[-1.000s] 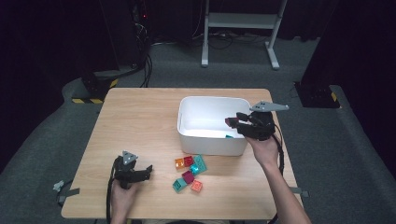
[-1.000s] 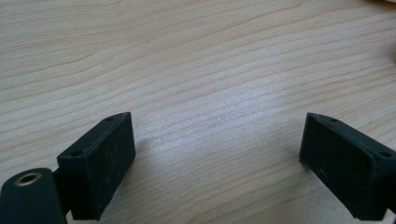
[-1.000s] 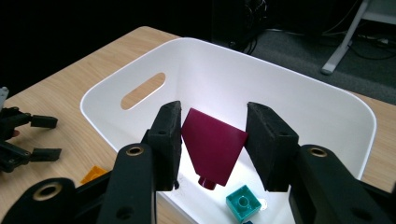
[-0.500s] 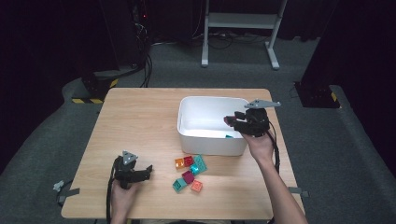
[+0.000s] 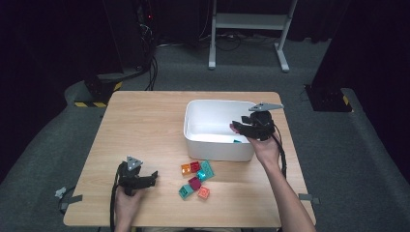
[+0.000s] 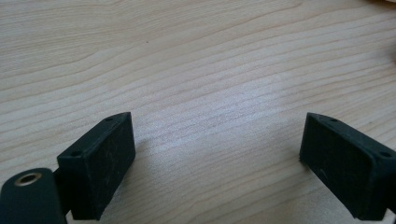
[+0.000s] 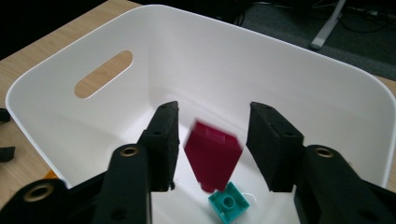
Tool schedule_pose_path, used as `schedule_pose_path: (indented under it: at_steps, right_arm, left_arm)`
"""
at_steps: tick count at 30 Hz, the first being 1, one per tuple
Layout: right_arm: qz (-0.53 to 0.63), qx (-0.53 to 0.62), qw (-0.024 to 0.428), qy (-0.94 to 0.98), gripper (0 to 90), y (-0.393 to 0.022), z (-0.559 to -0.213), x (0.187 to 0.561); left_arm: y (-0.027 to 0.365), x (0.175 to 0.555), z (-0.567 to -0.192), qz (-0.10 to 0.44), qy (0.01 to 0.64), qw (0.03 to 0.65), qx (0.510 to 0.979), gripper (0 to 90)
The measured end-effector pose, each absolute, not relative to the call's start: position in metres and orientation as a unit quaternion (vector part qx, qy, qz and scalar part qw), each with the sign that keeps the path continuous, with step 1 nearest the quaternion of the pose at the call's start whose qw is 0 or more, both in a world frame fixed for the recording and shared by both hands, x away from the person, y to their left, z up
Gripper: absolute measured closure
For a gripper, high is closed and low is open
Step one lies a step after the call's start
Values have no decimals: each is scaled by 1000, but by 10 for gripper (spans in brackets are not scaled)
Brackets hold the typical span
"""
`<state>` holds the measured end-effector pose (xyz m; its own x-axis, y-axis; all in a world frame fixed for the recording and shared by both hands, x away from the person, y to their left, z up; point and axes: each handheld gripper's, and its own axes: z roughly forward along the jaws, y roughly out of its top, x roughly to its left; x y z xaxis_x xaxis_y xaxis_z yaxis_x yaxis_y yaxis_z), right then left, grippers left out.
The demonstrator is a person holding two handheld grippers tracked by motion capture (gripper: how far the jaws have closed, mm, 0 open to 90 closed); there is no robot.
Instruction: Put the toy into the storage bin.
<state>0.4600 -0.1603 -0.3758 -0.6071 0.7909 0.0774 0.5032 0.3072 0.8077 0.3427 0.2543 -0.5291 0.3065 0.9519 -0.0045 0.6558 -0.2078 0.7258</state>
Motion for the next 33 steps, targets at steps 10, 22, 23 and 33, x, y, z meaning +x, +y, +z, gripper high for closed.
schedule_pose_path:
  at_steps: [10,22,23,33]
  right_arm:
    - [436,392,151,796,423,-160,-375,454]
    - [460,383,168,783,402,-167,-375,444]
    - [464,381,174,780,402,-168,-374,443]
    - [489,358,186,773,413,-171,-374,416]
  left_arm:
    - [254,343,-529,231,542,321,742,105]
    - [254,343,-529,231,542,322,741,105]
    - [254,343,-529,231,542,321,741,105]
    - [254,343,-529,231,542,322,741,105]
